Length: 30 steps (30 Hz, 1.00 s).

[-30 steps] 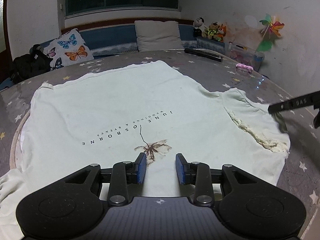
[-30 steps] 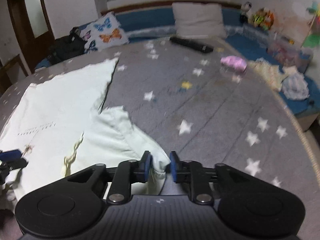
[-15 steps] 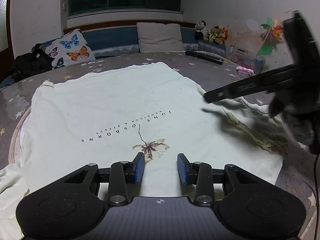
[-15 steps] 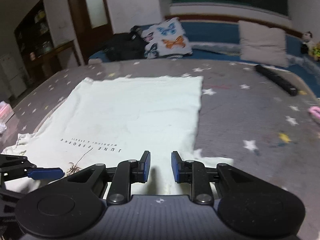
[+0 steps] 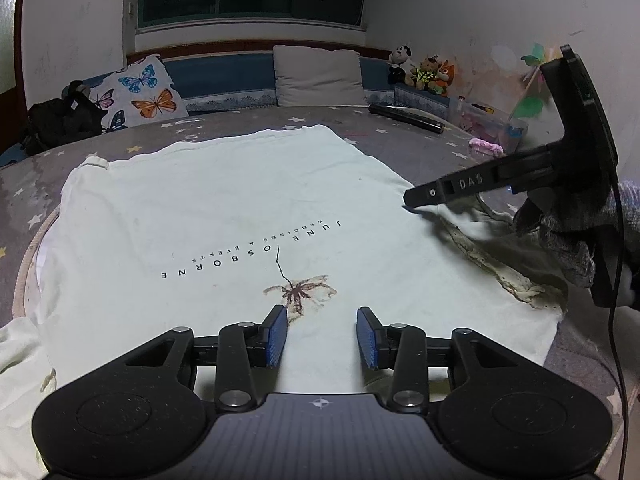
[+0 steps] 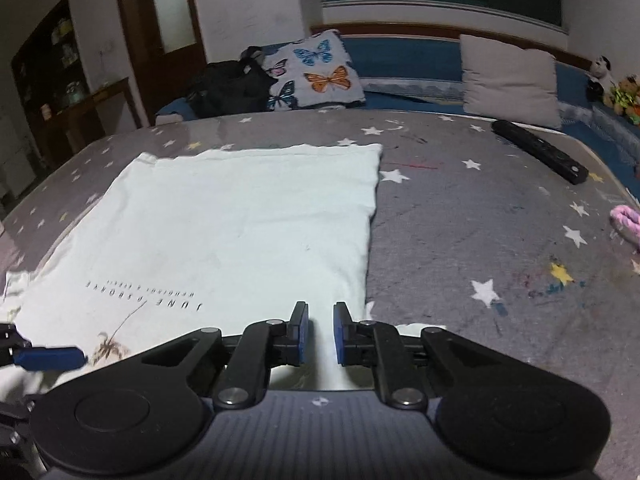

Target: Fold clothes

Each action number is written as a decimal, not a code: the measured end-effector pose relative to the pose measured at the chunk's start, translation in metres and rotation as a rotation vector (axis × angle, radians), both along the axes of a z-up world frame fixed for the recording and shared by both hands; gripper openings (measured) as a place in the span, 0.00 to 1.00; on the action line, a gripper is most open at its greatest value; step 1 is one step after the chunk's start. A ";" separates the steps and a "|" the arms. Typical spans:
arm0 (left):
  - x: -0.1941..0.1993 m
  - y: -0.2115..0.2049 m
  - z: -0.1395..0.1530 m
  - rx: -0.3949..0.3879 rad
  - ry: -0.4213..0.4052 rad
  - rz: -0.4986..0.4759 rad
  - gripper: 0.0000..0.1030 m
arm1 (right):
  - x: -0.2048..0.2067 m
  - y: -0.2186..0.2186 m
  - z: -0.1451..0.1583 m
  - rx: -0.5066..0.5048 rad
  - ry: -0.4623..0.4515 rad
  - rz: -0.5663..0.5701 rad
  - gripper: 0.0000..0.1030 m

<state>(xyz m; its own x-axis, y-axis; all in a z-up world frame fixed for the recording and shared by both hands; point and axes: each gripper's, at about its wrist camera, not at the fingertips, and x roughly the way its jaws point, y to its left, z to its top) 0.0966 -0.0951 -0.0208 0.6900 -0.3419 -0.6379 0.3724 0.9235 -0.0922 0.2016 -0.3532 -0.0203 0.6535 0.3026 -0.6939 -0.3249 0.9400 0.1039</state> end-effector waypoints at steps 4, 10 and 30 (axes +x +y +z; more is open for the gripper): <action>-0.008 0.003 0.001 0.002 0.000 -0.003 0.40 | -0.006 -0.006 0.002 -0.002 0.001 -0.013 0.12; -0.019 0.006 0.001 0.008 0.001 -0.009 0.41 | -0.027 -0.003 0.011 -0.010 -0.017 0.018 0.16; -0.073 0.033 0.002 -0.009 0.011 0.031 0.53 | -0.146 0.043 0.007 -0.201 -0.062 0.308 0.58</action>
<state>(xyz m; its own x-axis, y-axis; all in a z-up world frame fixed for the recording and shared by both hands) 0.0232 -0.0626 -0.0190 0.6930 -0.3264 -0.6428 0.3425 0.9336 -0.1047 0.0552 -0.3106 -0.0133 0.5960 0.3530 -0.7213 -0.5953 0.7970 -0.1019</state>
